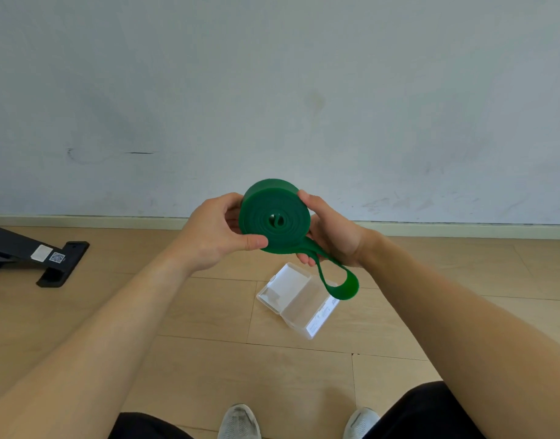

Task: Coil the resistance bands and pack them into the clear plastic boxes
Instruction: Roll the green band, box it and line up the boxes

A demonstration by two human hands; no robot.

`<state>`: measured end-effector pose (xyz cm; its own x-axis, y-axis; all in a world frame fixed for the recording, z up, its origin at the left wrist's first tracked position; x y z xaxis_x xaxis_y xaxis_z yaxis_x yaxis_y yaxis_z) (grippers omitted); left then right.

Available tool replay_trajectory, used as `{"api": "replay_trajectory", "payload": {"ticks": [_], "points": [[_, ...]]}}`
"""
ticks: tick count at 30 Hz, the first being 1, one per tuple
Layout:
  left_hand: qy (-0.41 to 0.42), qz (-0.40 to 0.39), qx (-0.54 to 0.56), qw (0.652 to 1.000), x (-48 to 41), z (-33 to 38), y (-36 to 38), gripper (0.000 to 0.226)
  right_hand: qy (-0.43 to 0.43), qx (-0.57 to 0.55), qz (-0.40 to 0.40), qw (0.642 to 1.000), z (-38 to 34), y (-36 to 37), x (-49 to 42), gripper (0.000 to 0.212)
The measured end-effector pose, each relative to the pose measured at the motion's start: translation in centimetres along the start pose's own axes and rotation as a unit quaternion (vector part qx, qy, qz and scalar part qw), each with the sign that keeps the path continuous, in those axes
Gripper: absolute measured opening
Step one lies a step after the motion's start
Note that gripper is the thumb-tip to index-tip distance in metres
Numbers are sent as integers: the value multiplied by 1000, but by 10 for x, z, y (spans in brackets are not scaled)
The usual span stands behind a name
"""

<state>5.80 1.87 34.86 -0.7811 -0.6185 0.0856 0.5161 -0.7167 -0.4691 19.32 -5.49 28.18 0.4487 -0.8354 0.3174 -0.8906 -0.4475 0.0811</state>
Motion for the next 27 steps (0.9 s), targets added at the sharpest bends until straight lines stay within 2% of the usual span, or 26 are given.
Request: {"api": "replay_trajectory", "payload": {"ticks": [4,8,14,18,23,27], "points": [[24,41,138,989,4,0,4,48,-85,-97,36,991,-16,5,-5,108],[35,74,176,981,1,5,18,35,-132,-179,45,974,-28,11,-7,100],[22,39,123,991,0,3,9,31,-49,-93,-26,994,-18,11,-1,113],[8,21,91,996,-1,-1,0,42,1,-35,-22,999,-11,2,8,105],[-18,-21,-19,999,-2,-4,2,53,3,44,1,999,-9,-3,6,127],[10,5,8,1000,-2,3,2,49,-36,9,14,999,-12,-8,9,115]]}}
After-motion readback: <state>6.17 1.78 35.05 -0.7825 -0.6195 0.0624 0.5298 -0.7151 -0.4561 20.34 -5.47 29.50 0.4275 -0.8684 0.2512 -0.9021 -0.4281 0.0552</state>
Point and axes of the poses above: each hand's wrist, its own x-axis away from the middle knuckle, its own y-axis out of the palm, z = x × y, the point moved 9 cm from there along -x, towards the middle knuckle, and after that the axes turned 12 degrees about -z, right-handed, at the moved point
